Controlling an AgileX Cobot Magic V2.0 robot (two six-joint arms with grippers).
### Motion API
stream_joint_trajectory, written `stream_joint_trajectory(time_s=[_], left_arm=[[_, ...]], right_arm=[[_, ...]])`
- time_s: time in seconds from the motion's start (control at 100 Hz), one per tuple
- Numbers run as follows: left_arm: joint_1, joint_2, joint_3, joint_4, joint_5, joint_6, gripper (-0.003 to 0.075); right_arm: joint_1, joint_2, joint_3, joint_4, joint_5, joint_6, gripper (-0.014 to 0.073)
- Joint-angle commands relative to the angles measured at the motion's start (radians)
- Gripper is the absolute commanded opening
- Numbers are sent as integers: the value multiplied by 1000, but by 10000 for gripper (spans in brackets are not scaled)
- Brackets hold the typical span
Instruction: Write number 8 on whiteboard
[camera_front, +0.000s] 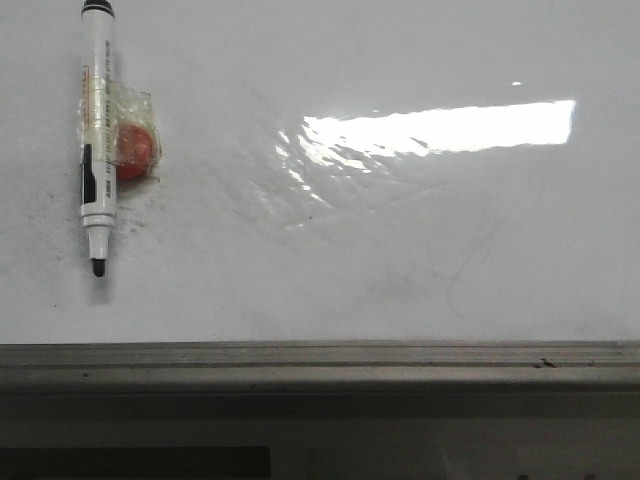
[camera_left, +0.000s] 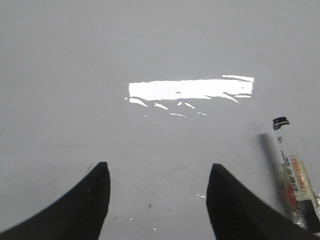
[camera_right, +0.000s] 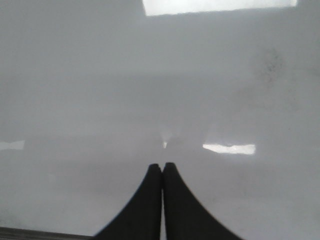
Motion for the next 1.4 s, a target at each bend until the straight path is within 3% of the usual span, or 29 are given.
stream_joint_trajectory(time_s=[0.0,0.52,0.62,0.88,0.99,1.3,1.39], left_arm=[[-1,23,-24,-76,-60,68,399],[-1,71,-24,-190,-70,117,383],[-1,116,-24,-302,-69,181,383],[-45,151,-30,-544,-14,543,383],[-66,161,-25,-588,22,582,383],[-66,163,-26,-473,53,569,383],[-66,158,-26,-359,35,428,383]], right_arm=[[-1,21,-33,-1,-82,-6,-63],[-1,21,-33,-1,-82,-6,-63],[-1,21,-33,-1,-82,-6,-63],[-1,21,-33,-1,-82,-6,-63],[-1,21,-33,-1,-82,-6,-63],[-1,21,-33,-1,-82,-6,-63],[-1,21,-33,-1,-82,-6,-63]])
